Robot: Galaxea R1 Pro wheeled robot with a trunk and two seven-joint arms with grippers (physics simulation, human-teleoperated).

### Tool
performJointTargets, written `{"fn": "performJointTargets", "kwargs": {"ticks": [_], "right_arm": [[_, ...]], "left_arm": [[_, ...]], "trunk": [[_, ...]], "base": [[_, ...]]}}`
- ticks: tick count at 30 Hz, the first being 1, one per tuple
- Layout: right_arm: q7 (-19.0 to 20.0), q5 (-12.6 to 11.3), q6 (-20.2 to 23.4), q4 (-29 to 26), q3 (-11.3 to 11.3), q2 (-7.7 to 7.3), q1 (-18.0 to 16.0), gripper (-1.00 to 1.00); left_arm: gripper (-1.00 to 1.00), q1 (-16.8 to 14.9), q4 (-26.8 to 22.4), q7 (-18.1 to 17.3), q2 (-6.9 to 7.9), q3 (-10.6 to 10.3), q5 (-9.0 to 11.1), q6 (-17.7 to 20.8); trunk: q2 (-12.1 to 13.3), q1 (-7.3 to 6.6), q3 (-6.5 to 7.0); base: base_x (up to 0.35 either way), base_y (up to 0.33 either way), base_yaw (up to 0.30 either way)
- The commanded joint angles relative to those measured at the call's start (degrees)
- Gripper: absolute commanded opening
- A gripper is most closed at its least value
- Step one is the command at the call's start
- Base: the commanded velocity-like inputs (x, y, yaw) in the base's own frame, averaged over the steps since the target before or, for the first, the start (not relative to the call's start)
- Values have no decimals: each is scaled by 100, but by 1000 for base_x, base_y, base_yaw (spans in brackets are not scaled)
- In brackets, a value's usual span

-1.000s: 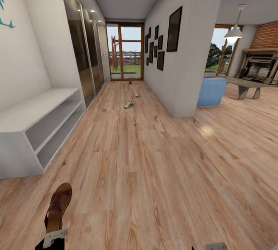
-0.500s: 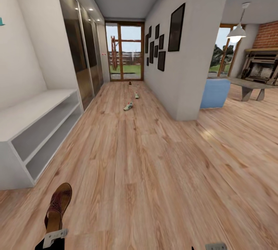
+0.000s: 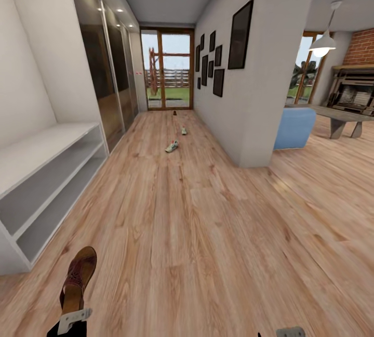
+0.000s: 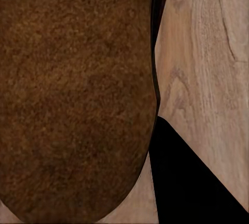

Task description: Pick up the two gym shoes and the two sandals from the corridor floor and place them onto the hallstand (shoe rack) in the corridor, making sure they are on the rack and not on the floor. Arrange them so the two gym shoes are next to each other and the two sandals are next to each other.

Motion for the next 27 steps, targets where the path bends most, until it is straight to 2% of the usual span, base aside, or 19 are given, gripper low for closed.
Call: {"fn": "performJointTargets", "kwargs": {"ticks": [1,4,11,27], "right_arm": [[-31,24,-12,3,27,0,-4,100],[-46,-1,-26,-43,0,4,-5,100],[-47,4,-31,-714,4,-2,-6,100],[-13,36,-45,-777,33,-19,-6,100]], "left_arm": [[-100,-4,4,-25,2,-1,37,-12],[-100,-4,4,-25,2,-2,37,-12],[-100,-4,32,-25,-5,-5,40,-12],[-100,-4,83,-25,-11,-5,46,-15]], "trunk": [[-2,2,-5],[-2,2,-5],[-2,2,-5],[-2,2,-5]], "base": [[339,0,0],[339,0,0],[339,0,0],[339,0,0]]}}
